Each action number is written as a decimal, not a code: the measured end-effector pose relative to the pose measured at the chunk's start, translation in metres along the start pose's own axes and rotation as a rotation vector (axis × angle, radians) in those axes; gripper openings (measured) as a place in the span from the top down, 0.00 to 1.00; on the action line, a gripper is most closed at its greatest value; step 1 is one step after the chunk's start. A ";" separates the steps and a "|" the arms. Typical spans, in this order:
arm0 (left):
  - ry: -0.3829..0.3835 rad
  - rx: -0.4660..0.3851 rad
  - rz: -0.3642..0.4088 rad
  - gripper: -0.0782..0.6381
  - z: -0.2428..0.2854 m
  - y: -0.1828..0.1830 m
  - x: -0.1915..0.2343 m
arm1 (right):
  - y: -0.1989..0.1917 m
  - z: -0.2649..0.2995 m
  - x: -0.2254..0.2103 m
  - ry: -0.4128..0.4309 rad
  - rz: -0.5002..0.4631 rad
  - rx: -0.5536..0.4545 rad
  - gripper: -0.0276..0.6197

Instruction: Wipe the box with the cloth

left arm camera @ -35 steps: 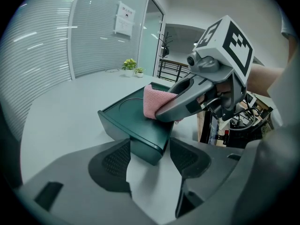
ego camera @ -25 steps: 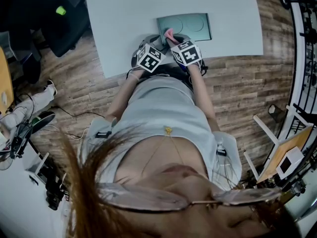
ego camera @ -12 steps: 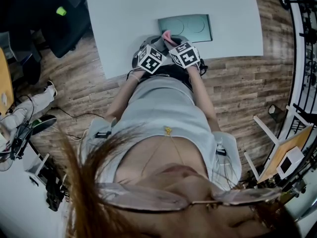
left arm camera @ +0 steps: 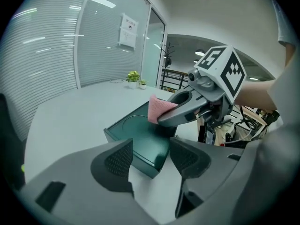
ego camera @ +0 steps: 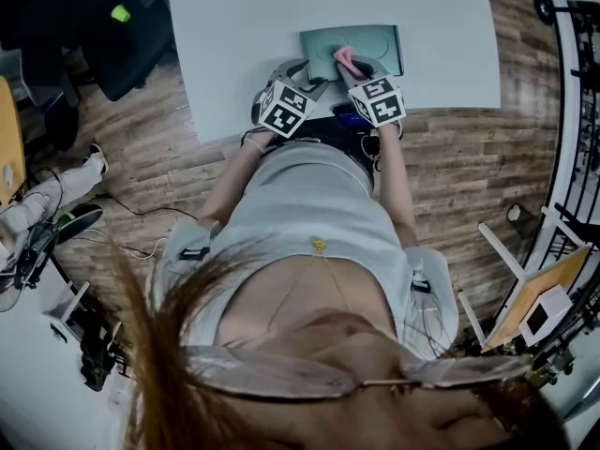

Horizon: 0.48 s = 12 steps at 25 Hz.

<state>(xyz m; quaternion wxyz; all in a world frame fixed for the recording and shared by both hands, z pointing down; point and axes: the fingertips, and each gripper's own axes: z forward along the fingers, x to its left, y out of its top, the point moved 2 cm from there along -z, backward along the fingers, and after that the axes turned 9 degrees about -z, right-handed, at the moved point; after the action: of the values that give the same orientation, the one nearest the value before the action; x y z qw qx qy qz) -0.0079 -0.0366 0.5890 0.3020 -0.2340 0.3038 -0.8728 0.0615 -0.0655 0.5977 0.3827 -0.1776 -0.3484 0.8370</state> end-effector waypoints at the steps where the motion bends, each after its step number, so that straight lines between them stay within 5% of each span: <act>1: 0.002 -0.007 -0.007 0.53 0.000 0.002 -0.001 | -0.002 -0.004 -0.005 -0.005 -0.011 -0.001 0.90; 5: 0.020 -0.033 -0.034 0.54 0.001 0.009 -0.007 | -0.013 -0.020 -0.019 -0.023 -0.070 0.000 0.90; 12: 0.083 -0.105 -0.090 0.70 -0.002 0.025 -0.017 | -0.008 -0.042 -0.031 -0.055 -0.123 -0.127 0.90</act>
<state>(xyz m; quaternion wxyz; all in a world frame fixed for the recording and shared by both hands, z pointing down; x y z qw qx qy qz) 0.0125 -0.0397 0.5670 0.2368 -0.2266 0.3505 -0.8774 0.1094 -0.0668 0.5753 0.4118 -0.1567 -0.4214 0.7926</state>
